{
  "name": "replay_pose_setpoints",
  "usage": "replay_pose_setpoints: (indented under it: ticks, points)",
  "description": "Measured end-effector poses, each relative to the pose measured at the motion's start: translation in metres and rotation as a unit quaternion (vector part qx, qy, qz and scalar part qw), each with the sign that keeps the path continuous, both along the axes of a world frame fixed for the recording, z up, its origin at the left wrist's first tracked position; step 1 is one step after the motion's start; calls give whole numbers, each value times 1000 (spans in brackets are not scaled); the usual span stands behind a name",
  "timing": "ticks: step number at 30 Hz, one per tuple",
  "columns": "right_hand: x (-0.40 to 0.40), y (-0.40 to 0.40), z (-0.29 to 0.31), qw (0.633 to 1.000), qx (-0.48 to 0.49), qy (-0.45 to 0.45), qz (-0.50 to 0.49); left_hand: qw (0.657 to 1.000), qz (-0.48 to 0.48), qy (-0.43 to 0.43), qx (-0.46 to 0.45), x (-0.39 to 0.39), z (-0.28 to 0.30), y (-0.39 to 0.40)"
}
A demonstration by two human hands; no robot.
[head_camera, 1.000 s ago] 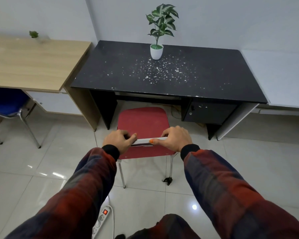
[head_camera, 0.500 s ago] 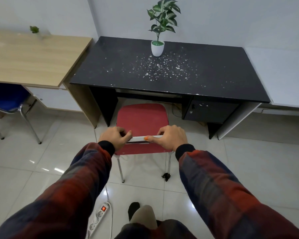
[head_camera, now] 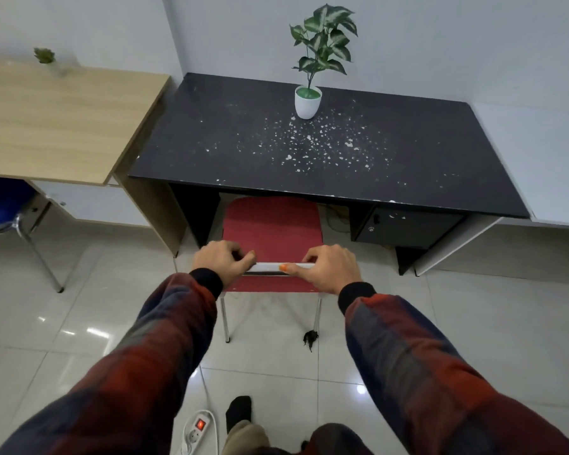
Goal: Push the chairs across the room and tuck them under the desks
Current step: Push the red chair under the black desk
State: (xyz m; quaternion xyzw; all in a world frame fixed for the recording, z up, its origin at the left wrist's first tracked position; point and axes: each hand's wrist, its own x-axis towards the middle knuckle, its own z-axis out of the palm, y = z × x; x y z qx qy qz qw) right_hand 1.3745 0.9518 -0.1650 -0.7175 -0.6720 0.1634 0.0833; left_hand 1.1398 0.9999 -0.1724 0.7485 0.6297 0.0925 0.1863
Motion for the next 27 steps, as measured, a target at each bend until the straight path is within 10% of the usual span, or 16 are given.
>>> replay_pose_setpoints:
  ticks: [27]
  points:
    - [-50,5,9,993,-39,31,-111,995,-95,-34,-24,-31,2,50]
